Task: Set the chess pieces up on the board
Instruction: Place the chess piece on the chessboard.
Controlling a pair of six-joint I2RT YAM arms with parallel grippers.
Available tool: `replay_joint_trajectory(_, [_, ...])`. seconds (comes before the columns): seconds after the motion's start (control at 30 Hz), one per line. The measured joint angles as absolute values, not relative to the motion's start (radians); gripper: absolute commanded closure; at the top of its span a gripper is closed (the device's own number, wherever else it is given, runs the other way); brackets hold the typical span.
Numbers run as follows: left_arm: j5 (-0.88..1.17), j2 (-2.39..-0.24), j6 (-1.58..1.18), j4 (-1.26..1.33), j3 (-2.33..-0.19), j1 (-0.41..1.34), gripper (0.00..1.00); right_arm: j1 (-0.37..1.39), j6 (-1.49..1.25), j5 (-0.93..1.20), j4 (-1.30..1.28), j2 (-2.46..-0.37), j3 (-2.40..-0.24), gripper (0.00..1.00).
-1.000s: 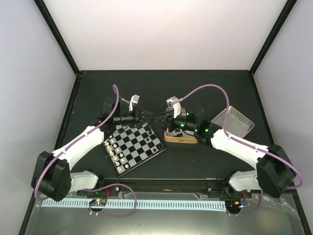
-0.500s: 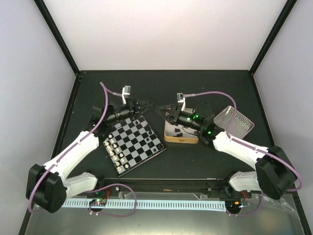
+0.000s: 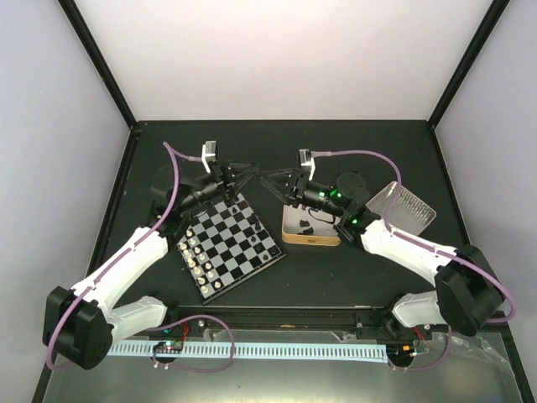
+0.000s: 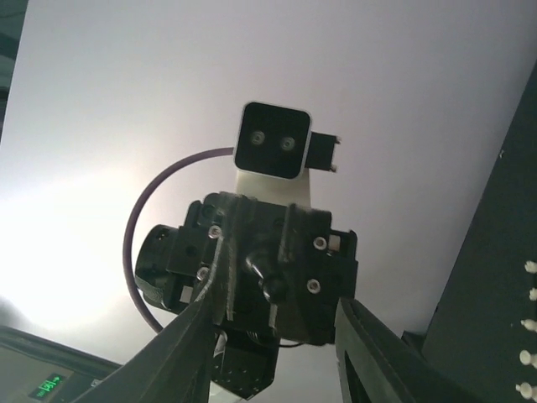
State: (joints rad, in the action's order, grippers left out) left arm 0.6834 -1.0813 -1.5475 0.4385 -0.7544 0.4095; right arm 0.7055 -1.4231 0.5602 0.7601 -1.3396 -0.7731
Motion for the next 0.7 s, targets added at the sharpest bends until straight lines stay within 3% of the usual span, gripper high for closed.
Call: replay_joint_trajectory(0.7, [0.667, -1.077, -1.611, 0.48, -0.741, 0.415, 0.9, 0.706, -1.427, 0.561, 0.717, -1.4, -0.869, 0.85])
